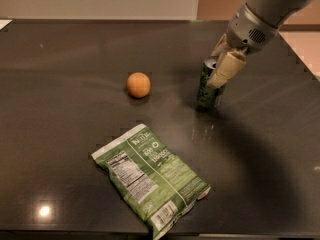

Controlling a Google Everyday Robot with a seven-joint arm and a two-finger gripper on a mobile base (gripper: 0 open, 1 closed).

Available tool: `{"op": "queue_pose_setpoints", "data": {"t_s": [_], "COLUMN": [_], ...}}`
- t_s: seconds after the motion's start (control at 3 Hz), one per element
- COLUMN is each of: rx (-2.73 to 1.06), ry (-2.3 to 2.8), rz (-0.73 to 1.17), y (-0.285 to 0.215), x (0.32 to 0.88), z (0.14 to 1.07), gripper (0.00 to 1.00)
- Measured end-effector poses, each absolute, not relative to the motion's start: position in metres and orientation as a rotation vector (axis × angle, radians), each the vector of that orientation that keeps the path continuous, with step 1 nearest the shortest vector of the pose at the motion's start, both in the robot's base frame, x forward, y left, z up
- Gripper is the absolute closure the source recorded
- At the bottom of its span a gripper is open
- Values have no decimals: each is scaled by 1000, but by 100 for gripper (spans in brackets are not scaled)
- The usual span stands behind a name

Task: Move green can near green jalapeno chip bag

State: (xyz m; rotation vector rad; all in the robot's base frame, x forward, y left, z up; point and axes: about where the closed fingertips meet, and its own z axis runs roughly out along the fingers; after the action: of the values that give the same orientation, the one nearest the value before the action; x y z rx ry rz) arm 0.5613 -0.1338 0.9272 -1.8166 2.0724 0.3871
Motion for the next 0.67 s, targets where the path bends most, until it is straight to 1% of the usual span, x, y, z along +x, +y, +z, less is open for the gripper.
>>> {"op": "queue_pose_setpoints", "data": {"t_s": [0.67], "rx": [-1979], "ry": [1937], "rz": [461], "y": [-102], "x": [494], "z": [931], "gripper": [100]}}
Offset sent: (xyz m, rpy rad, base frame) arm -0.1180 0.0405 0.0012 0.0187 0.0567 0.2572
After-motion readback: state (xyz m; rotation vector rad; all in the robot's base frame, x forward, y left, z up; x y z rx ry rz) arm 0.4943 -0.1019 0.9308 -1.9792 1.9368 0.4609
